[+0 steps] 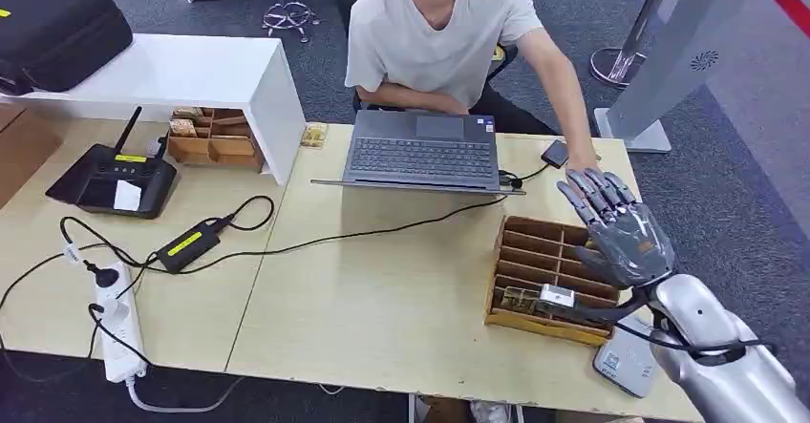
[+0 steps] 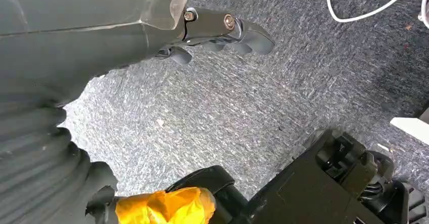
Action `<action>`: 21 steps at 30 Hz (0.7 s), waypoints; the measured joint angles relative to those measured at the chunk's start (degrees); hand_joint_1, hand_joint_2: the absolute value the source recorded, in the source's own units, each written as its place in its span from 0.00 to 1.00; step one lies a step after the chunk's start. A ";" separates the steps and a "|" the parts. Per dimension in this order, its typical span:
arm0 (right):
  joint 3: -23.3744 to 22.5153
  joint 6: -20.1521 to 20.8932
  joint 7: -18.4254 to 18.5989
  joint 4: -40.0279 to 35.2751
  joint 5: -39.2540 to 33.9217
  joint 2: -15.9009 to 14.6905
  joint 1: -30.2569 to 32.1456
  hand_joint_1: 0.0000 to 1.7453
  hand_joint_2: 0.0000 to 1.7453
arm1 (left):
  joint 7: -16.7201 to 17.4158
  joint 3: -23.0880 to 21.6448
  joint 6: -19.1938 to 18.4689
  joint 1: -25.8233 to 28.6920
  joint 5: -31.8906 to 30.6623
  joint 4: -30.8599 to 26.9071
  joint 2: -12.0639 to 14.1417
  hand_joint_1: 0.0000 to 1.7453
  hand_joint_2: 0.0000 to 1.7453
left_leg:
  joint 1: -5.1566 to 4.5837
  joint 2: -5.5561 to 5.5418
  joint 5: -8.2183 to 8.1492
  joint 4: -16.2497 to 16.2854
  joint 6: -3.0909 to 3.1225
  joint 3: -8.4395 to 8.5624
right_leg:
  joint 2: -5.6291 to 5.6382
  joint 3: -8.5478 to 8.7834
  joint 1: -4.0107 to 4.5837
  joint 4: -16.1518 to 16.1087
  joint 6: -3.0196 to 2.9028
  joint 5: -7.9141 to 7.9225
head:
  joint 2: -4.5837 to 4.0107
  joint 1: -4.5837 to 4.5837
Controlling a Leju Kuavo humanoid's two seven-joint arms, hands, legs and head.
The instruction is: Pass the card to the sensor for recognition and then transmit it.
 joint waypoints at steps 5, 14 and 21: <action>-0.11 -0.53 0.66 0.87 0.11 -0.02 -0.30 0.00 1.00 | 0.00 -0.09 -0.02 0.00 -0.09 0.00 0.00 0.00 1.00 | 0.00 0.00 0.00 0.00 0.00 0.00 | 0.00 0.00 0.00 0.00 0.00 0.00 | 0.00 0.00; -0.55 -1.38 0.57 2.03 -0.02 -0.09 -0.33 0.00 1.00 | 0.00 -0.37 -0.11 -0.04 -0.17 0.00 0.00 0.00 1.00 | 0.00 0.00 0.00 0.00 0.00 0.01 | 0.00 0.00 0.00 -0.01 0.00 0.00 | 0.00 0.00; -0.74 -1.33 0.50 2.23 -0.02 -0.09 -0.43 0.00 1.00 | 0.28 -0.39 -0.33 -0.13 -0.26 0.00 -0.02 0.00 1.00 | 0.00 0.00 0.00 0.00 0.00 0.01 | 0.00 0.00 0.00 0.00 0.00 0.00 | 0.00 0.00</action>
